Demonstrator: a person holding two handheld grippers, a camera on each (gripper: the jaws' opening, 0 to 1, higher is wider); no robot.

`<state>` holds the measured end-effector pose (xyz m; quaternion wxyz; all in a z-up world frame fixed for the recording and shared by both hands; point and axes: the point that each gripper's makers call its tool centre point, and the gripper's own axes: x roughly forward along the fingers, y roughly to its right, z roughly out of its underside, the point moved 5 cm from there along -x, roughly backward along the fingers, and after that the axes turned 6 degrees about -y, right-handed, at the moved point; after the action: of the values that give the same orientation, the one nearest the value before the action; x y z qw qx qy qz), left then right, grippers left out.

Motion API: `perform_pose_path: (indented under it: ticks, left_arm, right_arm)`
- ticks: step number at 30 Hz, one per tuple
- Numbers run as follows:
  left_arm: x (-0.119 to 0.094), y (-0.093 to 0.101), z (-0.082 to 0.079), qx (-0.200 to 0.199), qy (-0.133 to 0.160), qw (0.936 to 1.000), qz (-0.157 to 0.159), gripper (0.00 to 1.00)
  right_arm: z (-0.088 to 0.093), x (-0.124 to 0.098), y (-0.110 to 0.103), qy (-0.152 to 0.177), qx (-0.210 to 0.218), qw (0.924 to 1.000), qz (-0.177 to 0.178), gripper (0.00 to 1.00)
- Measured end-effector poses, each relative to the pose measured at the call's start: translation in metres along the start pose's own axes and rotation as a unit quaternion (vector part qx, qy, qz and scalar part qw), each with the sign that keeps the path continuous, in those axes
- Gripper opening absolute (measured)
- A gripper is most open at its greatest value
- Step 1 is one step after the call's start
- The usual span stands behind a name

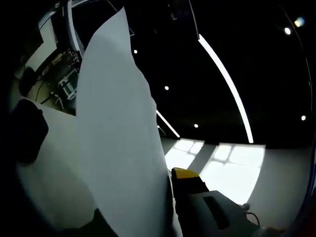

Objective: Organize the stack of printing papers by aligning and flattening the scattered papers on the table

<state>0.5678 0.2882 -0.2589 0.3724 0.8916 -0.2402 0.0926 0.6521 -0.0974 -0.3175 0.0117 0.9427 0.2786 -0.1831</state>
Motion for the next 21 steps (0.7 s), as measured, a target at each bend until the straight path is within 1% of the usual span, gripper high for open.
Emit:
perform_pose_path:
  ticks: [2,4,5,6,8,12,14,15,21]
  left_arm:
    - [0.000,0.000,0.000,0.000,0.000,1.0000,0.000,0.08]
    - [0.000,-0.001,0.000,0.000,0.000,1.0000,0.000,0.08]
    - [0.000,-0.001,0.000,0.000,0.000,1.0000,0.000,0.08]
    - [0.000,-0.001,0.000,0.000,0.000,1.0000,0.000,0.08]
    - [0.000,-0.001,0.000,-0.001,0.000,1.0000,0.001,0.08]
    - [0.000,0.000,0.000,0.002,-0.002,1.0000,0.001,0.08]
    - [0.000,0.001,0.001,0.004,-0.003,1.0000,0.001,0.08]
    - [0.000,0.001,0.001,0.005,-0.004,1.0000,0.002,0.08]
    - [0.000,0.002,0.000,0.004,-0.002,1.0000,0.002,0.08]
  right_arm:
    - [0.002,0.003,-0.003,-0.011,-0.011,0.9999,0.000,0.90]
    - [0.006,0.005,-0.002,-0.029,-0.022,0.9993,0.008,0.90]
    - [0.008,0.007,0.000,-0.038,-0.026,0.9988,0.018,0.90]
    - [0.009,0.007,0.000,-0.041,-0.029,0.9985,0.021,0.90]
    - [0.010,0.008,0.003,-0.048,-0.027,0.9982,0.023,0.90]
    - [0.010,0.008,0.007,-0.050,-0.015,0.9982,0.031,0.90]
    - [0.014,0.009,0.009,-0.062,-0.019,0.9972,0.035,0.89]
    - [0.016,0.009,0.008,-0.075,-0.026,0.9961,0.038,0.89]
    - [0.013,0.006,0.008,-0.070,-0.023,0.9966,0.037,0.89]
